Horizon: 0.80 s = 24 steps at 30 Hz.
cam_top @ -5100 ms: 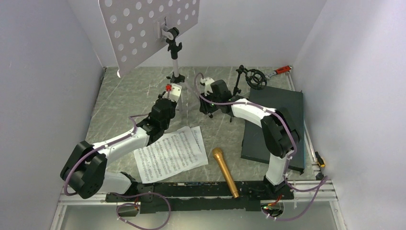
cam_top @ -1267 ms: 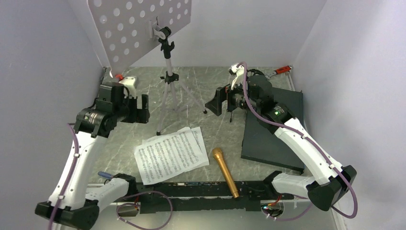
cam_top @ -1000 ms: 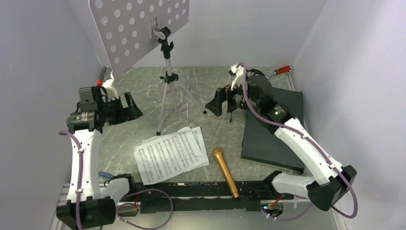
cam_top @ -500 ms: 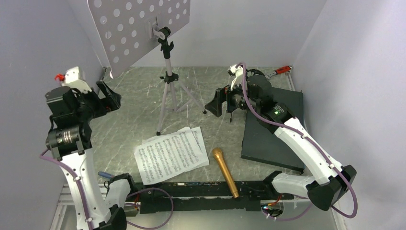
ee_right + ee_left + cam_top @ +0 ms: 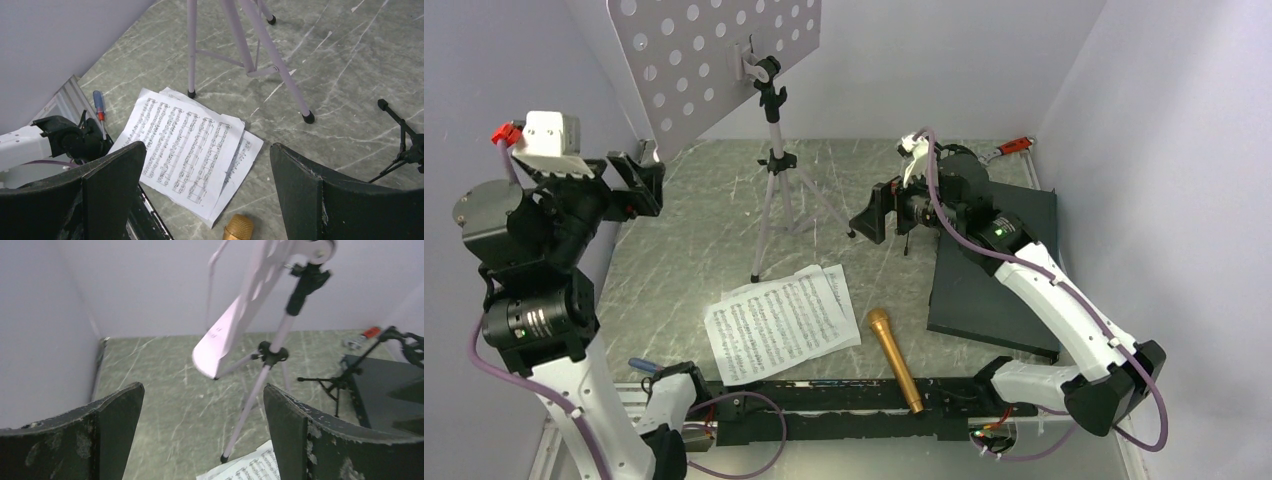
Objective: Set up the instrument practice props
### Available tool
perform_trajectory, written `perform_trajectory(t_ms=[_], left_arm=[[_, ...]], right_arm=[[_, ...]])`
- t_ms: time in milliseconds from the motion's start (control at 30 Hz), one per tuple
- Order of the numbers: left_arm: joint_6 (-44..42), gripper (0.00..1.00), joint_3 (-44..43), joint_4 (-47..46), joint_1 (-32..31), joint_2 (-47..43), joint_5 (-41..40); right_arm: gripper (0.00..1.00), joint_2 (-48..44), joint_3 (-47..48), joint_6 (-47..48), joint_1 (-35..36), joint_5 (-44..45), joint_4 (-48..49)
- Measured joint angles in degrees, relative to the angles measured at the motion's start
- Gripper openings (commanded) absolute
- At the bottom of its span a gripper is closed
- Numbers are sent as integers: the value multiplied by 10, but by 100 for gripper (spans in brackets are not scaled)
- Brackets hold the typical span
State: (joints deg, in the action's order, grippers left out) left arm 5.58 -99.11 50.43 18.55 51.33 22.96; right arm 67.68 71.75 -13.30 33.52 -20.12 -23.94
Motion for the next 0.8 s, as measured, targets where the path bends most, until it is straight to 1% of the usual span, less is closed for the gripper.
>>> perform_trajectory(t_ms=[200, 267, 300, 467, 700, 800], left_arm=[[18, 94, -4, -63, 0, 46, 124], [34, 80, -3, -85, 0, 63, 160], [43, 75, -2, -95, 0, 70, 174], [81, 66, 8, -129, 0, 96, 244], [123, 64, 35, -166, 0, 77, 309], [145, 65, 48, -183, -2, 61, 337]], right_arm=[[100, 2, 7, 0, 0, -2, 0], [100, 2, 9, 0, 0, -6, 0], [100, 2, 10, 0, 0, -6, 0], [100, 2, 15, -2, 0, -12, 0], [100, 2, 38, -3, 0, -24, -2], [100, 2, 47, -5, 0, -32, -1]])
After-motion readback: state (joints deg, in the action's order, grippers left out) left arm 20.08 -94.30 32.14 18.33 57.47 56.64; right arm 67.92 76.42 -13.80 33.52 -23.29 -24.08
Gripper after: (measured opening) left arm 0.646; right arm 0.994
